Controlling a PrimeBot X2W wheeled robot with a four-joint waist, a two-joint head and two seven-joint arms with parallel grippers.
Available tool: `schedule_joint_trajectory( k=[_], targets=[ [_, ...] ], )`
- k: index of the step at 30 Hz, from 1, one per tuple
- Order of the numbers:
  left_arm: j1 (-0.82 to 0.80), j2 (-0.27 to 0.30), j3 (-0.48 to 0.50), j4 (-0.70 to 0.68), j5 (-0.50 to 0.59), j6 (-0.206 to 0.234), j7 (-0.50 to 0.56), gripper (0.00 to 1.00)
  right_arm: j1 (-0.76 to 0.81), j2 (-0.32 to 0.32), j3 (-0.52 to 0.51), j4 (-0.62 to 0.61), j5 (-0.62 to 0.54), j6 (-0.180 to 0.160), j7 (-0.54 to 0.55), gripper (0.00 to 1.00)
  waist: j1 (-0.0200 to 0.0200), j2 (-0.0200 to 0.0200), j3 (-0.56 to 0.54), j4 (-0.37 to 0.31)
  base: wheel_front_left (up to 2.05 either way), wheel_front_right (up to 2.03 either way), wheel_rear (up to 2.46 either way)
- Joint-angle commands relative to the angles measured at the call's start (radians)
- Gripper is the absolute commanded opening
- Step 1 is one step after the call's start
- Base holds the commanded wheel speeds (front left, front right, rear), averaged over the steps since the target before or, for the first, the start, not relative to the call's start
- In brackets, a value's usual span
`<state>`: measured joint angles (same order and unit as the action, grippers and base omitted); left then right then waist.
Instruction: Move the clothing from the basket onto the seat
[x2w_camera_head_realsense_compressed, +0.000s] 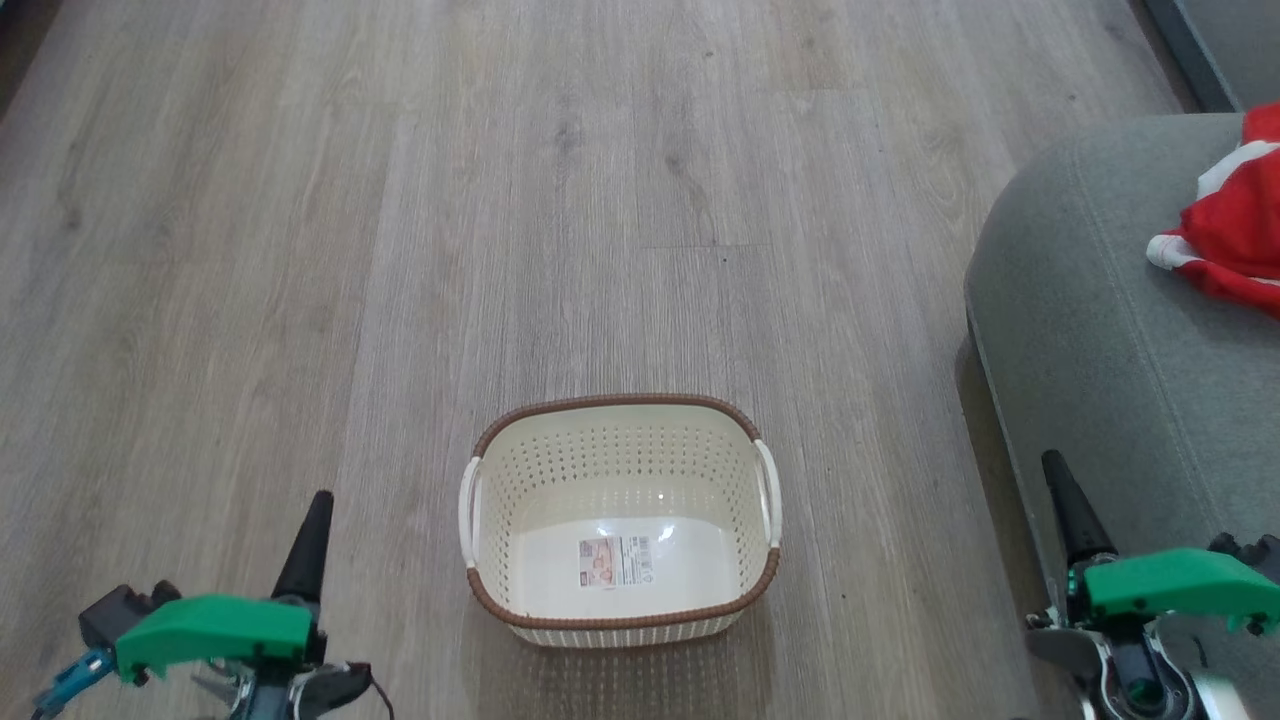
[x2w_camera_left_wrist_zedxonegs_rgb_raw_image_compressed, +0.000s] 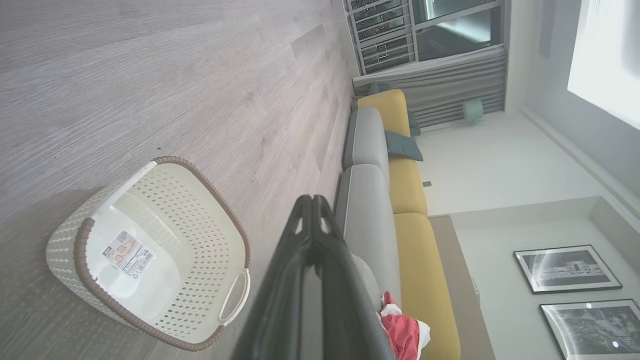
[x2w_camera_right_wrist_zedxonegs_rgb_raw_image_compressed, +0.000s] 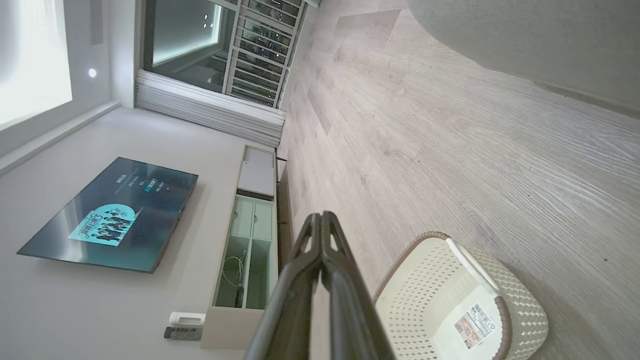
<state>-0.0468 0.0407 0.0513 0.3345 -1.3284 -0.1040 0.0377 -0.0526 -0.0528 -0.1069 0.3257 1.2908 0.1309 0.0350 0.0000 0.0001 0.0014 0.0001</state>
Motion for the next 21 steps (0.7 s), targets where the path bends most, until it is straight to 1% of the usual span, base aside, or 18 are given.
schedule_joint_trajectory(
  k=[1,21],
  targets=[
    [-0.057,0.008,0.034,-0.043,-0.031,-0.012,0.01,0.0,-0.052,-0.001,0.011,-0.044,0.036,0.0,0.011,0.0,0.0,-0.0001,0.0,0.0,0.0,0.0,0.0],
    [-0.061,0.009,0.058,-0.081,-0.237,-0.024,0.064,0.0,-0.055,0.002,-0.004,-0.074,0.269,0.0,0.067,0.0,0.0,-0.0001,0.001,0.0,0.0,0.0,0.0]
  ],
)
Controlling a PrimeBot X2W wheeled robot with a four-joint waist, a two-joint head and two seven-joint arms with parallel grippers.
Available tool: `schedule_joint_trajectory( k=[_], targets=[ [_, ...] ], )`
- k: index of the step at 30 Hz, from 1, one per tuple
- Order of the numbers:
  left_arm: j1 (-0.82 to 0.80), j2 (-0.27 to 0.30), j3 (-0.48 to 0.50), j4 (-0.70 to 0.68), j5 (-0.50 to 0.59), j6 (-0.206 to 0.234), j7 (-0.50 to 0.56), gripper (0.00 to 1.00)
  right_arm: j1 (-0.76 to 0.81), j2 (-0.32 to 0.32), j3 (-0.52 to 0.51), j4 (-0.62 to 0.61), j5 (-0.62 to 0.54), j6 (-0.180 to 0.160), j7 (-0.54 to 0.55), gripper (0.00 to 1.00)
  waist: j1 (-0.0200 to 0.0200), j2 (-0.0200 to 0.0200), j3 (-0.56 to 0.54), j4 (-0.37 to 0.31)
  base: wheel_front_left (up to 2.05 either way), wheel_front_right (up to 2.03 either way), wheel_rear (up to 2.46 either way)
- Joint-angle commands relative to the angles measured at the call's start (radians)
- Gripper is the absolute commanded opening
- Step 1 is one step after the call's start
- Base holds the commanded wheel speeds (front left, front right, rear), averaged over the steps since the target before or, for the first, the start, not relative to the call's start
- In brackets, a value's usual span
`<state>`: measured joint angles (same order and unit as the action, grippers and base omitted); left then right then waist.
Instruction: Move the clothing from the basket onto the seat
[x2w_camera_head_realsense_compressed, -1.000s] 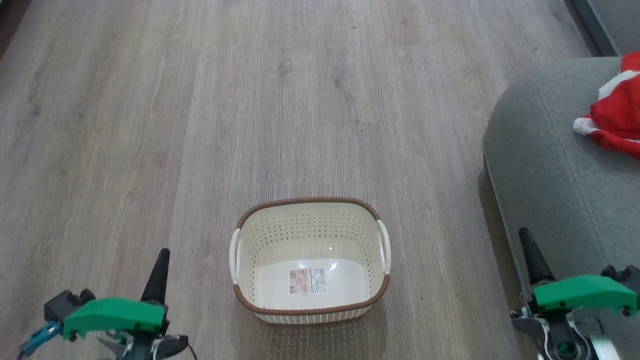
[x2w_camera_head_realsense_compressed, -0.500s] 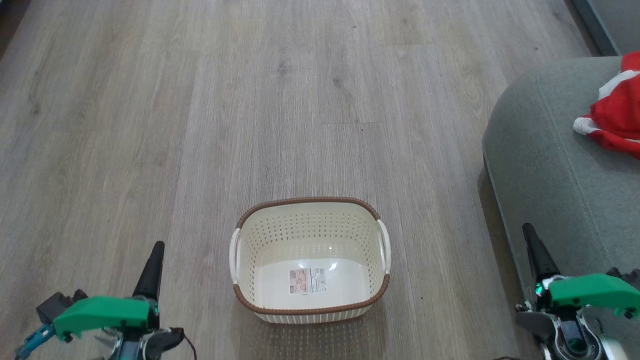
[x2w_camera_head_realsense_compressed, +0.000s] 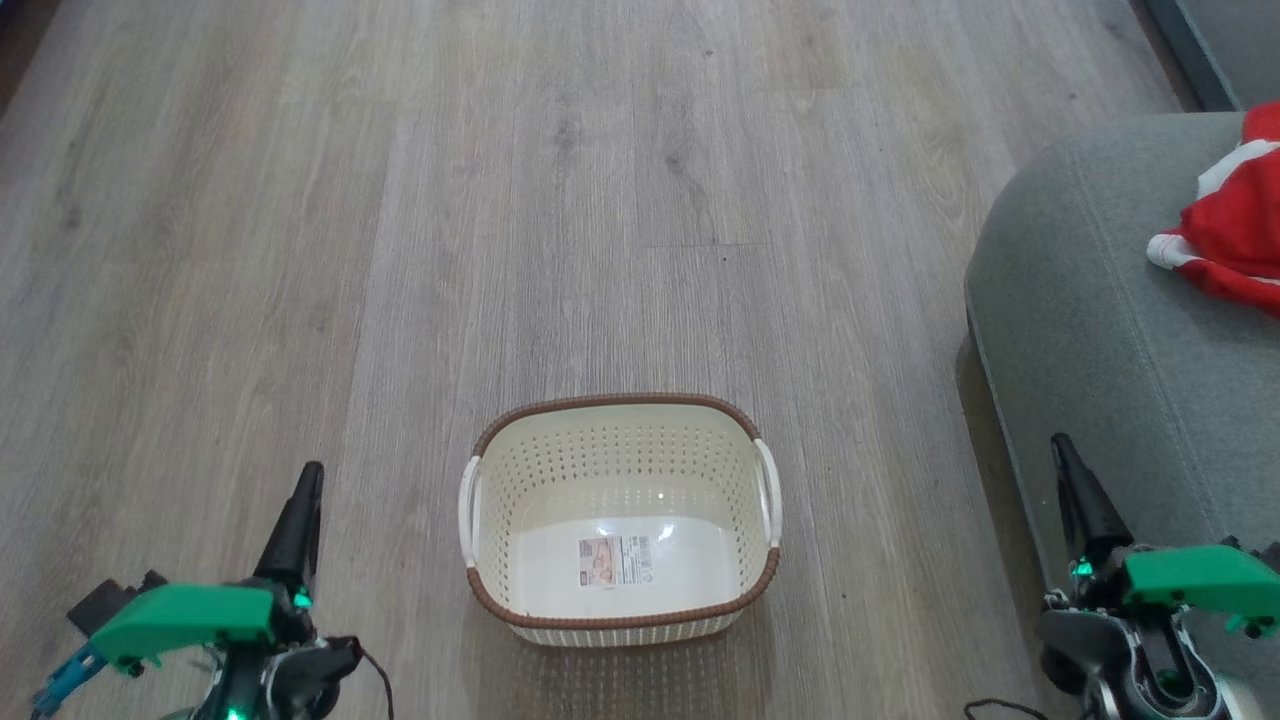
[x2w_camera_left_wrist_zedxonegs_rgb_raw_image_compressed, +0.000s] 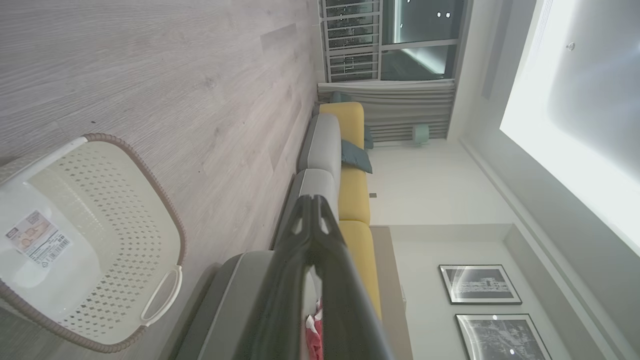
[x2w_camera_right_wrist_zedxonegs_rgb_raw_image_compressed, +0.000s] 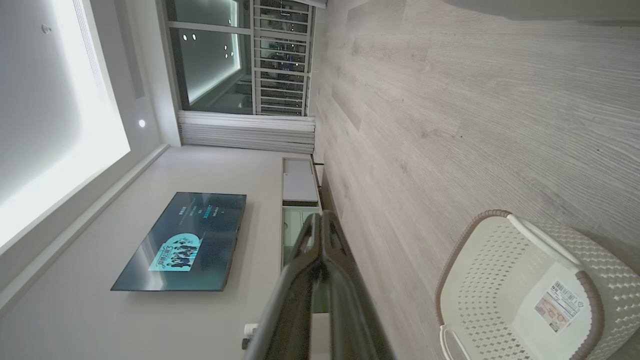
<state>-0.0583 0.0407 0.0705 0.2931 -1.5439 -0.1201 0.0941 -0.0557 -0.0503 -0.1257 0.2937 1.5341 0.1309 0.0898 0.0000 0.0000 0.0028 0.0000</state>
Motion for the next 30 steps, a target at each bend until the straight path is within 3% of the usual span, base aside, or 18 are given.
schedule_joint_trajectory(
  k=[1,30],
  targets=[
    [-0.049,0.009,0.04,-0.042,-0.032,-0.009,0.011,0.0,-0.052,0.0,0.014,-0.044,0.038,0.0,0.015,0.0,0.0,0.0,0.0,0.0,0.0,0.0,0.0],
    [-0.05,0.009,0.043,-0.048,-0.065,-0.011,0.019,0.0,-0.052,0.0,0.012,-0.049,0.074,0.0,0.024,0.0,0.0,0.0,0.0,0.0,0.0,0.0,0.0]
  ],
)
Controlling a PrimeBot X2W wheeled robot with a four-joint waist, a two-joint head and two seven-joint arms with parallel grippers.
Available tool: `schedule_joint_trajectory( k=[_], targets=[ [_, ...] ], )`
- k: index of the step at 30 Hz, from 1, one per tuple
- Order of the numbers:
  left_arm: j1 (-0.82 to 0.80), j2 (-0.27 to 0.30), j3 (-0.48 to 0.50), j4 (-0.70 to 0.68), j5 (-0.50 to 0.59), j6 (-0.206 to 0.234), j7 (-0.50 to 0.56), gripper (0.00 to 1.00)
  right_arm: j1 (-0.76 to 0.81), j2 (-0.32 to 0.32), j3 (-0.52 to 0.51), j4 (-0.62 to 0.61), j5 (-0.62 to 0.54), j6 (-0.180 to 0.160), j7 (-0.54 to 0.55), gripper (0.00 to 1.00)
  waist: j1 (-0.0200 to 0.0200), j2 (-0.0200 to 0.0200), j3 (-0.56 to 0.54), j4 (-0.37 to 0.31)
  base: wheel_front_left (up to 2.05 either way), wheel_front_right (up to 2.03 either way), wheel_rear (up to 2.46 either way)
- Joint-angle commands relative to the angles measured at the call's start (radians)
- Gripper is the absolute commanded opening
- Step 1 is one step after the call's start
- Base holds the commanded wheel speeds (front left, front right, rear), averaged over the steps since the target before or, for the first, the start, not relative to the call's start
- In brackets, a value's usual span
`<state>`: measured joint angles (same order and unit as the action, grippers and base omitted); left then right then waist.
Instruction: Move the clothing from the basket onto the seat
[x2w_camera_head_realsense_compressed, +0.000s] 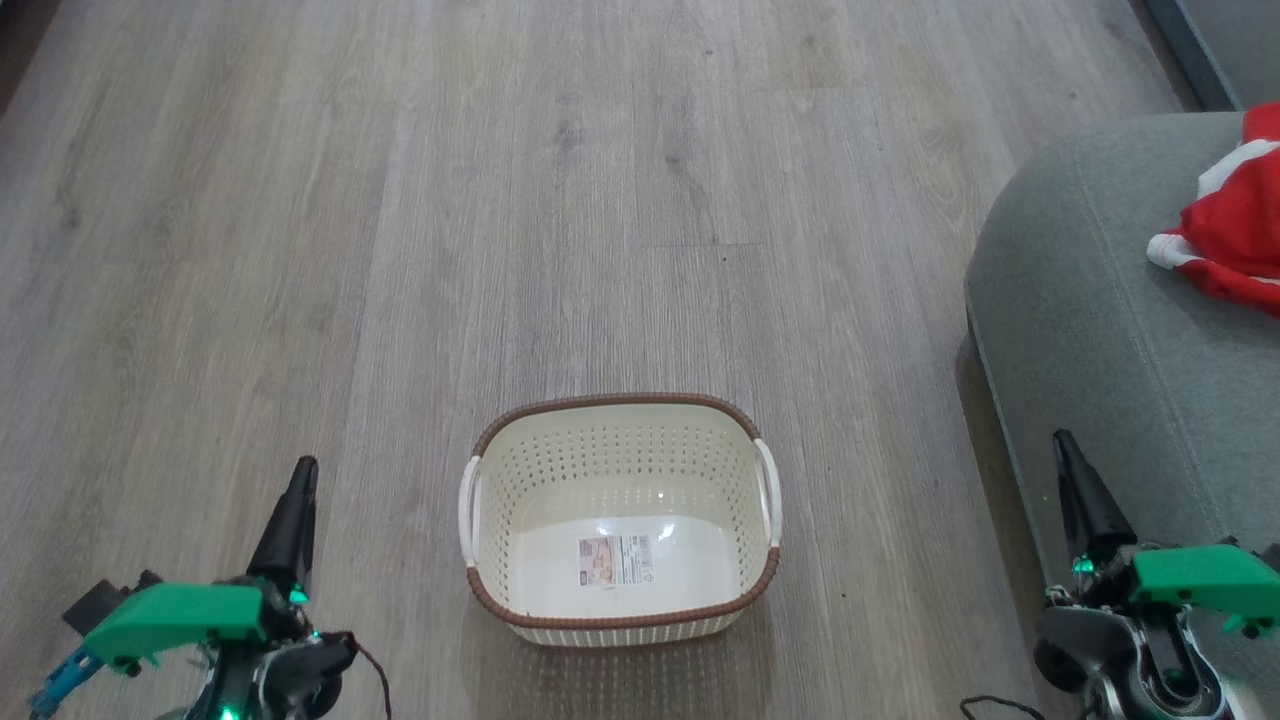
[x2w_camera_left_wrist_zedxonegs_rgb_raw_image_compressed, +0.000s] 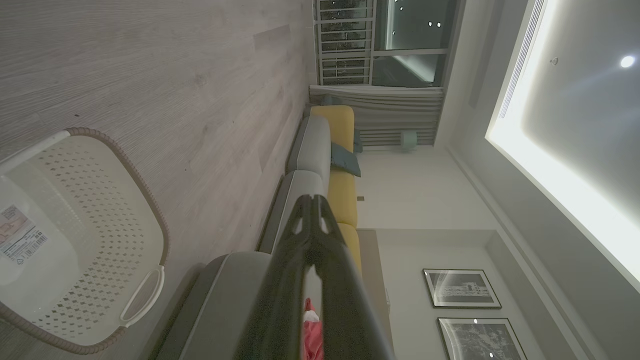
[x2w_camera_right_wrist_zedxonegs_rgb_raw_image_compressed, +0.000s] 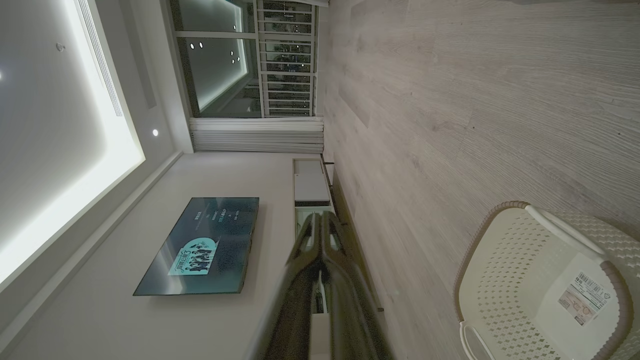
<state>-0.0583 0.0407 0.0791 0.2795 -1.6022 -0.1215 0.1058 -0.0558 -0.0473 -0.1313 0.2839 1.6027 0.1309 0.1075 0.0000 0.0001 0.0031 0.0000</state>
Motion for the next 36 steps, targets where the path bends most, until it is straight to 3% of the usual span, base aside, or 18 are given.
schedule_joint_trajectory(
  k=[1,36],
  targets=[
    [-0.05,0.009,0.035,-0.034,-0.006,-0.009,0.008,0.0,-0.052,-0.003,0.017,-0.039,0.006,0.0,0.006,0.0,0.0,-0.0001,0.0,0.0,0.0,0.0,0.0],
    [-0.05,0.009,0.035,-0.034,-0.006,-0.009,0.008,0.0,-0.052,-0.003,0.017,-0.039,0.006,0.0,0.006,0.0,0.0,-0.0001,0.0,0.0,0.0,0.0,0.0]
  ],
)
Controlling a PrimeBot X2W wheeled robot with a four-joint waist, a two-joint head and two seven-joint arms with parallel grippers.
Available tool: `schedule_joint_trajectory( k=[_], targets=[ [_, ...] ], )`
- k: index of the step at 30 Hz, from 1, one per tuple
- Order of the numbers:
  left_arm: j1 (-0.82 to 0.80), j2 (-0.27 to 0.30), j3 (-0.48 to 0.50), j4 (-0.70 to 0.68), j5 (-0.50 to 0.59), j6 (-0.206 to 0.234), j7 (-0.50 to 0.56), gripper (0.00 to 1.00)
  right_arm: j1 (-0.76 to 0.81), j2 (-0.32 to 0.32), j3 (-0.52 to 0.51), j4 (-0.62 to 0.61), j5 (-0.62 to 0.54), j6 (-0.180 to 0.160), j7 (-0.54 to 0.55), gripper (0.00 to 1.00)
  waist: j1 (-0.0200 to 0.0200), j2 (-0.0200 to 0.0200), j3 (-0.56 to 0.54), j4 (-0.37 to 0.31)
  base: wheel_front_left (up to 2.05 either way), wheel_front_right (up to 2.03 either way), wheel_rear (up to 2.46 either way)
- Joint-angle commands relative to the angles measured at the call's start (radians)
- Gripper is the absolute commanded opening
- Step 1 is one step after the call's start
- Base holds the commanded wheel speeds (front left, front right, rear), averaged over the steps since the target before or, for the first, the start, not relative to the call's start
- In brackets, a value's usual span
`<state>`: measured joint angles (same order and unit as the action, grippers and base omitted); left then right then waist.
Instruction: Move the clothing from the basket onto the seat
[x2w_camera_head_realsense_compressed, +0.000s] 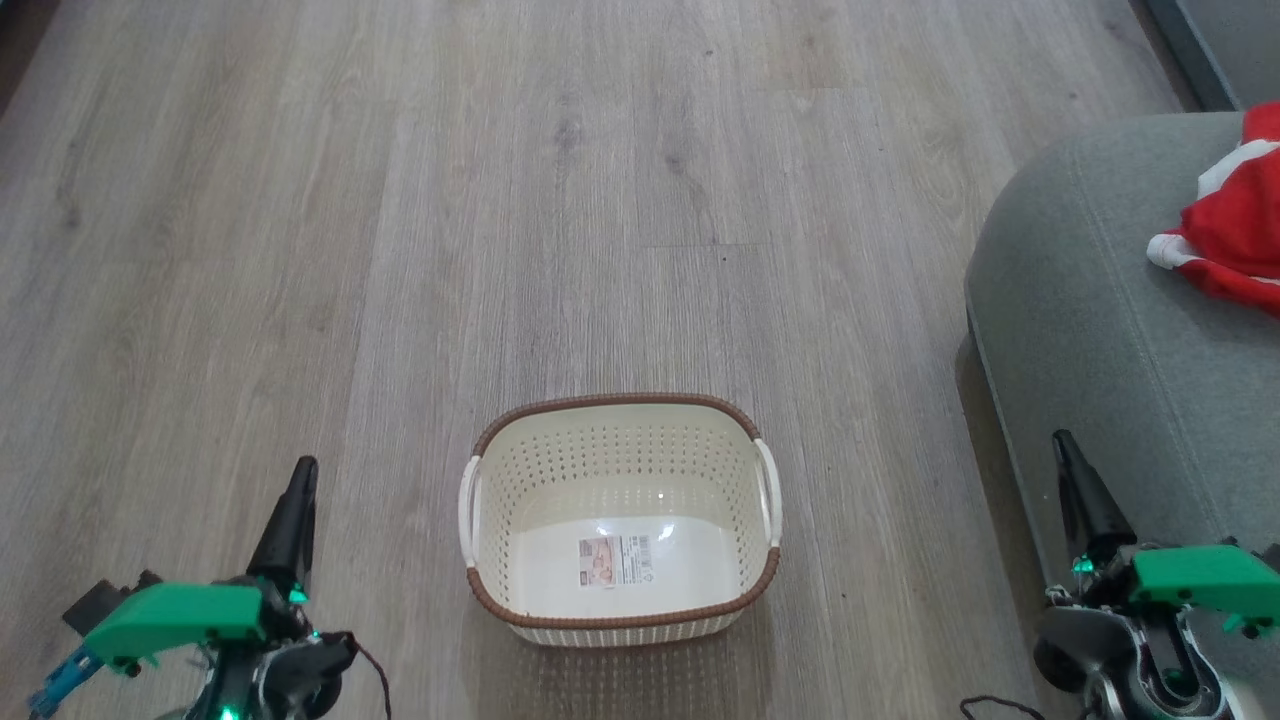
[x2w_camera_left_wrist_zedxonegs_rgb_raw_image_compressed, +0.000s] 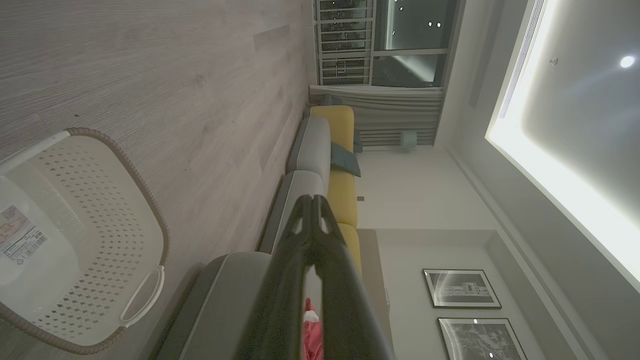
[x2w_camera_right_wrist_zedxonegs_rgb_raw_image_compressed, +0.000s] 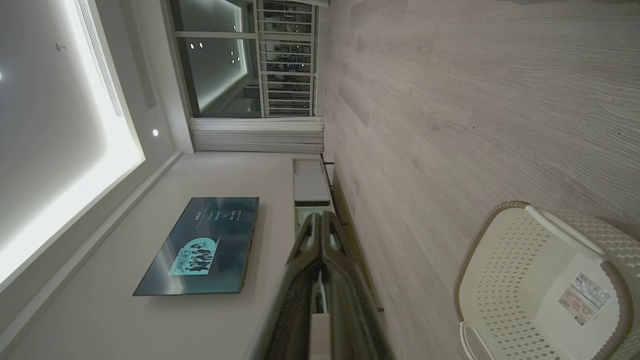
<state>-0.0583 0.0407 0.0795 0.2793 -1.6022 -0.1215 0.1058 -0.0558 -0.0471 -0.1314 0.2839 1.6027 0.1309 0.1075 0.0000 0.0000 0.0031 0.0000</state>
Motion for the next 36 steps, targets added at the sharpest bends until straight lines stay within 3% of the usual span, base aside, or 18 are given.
schedule_joint_trajectory(
  k=[1,36],
  targets=[
    [-0.05,0.009,0.034,-0.034,-0.006,-0.009,0.007,0.0,-0.052,-0.003,0.018,-0.039,0.006,0.0,0.006,0.0,0.0,0.0,0.0,0.0,0.0,0.0,0.0],
    [-0.05,0.009,0.034,-0.034,-0.007,-0.009,0.007,0.0,-0.052,-0.003,0.018,-0.039,0.006,0.0,0.006,0.0,0.0,0.0,0.0,0.0,0.0,0.0,0.0]
  ],
)
